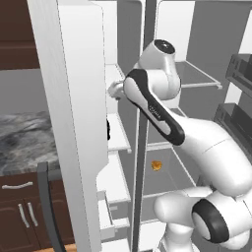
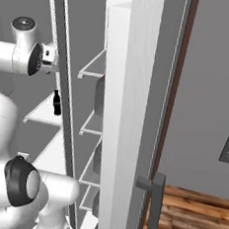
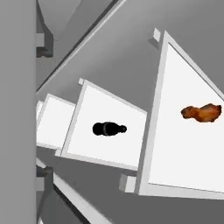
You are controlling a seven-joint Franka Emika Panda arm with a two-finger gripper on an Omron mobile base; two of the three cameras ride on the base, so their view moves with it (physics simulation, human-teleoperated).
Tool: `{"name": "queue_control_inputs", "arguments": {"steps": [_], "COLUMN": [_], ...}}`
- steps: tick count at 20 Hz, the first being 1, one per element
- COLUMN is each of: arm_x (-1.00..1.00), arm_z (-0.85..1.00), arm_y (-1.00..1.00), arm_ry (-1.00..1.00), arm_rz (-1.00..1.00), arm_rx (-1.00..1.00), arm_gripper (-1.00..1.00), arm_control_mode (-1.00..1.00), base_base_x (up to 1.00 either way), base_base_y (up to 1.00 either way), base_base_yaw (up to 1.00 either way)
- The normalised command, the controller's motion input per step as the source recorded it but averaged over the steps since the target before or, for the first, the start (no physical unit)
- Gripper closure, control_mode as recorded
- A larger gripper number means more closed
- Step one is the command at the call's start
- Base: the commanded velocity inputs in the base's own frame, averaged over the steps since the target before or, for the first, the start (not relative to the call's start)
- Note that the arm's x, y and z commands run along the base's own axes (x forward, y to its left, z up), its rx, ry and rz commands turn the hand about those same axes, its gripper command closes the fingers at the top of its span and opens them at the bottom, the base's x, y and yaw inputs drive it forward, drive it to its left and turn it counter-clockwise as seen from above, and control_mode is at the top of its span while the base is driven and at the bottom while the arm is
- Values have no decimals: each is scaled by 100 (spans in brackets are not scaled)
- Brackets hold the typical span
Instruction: There's a chicken drumstick in the fridge that needs to be moved to the freezer for freezing. Pick up the chicken drumstick from the fridge, place it on any shelf in the freezer, and close the fridge and freezer doors when done.
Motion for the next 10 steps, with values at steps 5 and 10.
{"name": "queue_control_inputs", "arguments": {"steps": [5, 10], "arm_x": [-54, -57], "arm_z": [7, 0], "arm_y": [-62, -52], "arm_ry": [11, 7], "arm_rz": [-20, -20], "arm_rx": [0, 0], "arm_gripper": [-100, -100], "arm_control_mode": [-100, -100], "base_base_x": [0, 0], "base_base_y": [0, 0], "base_base_yaw": [0, 0]}}
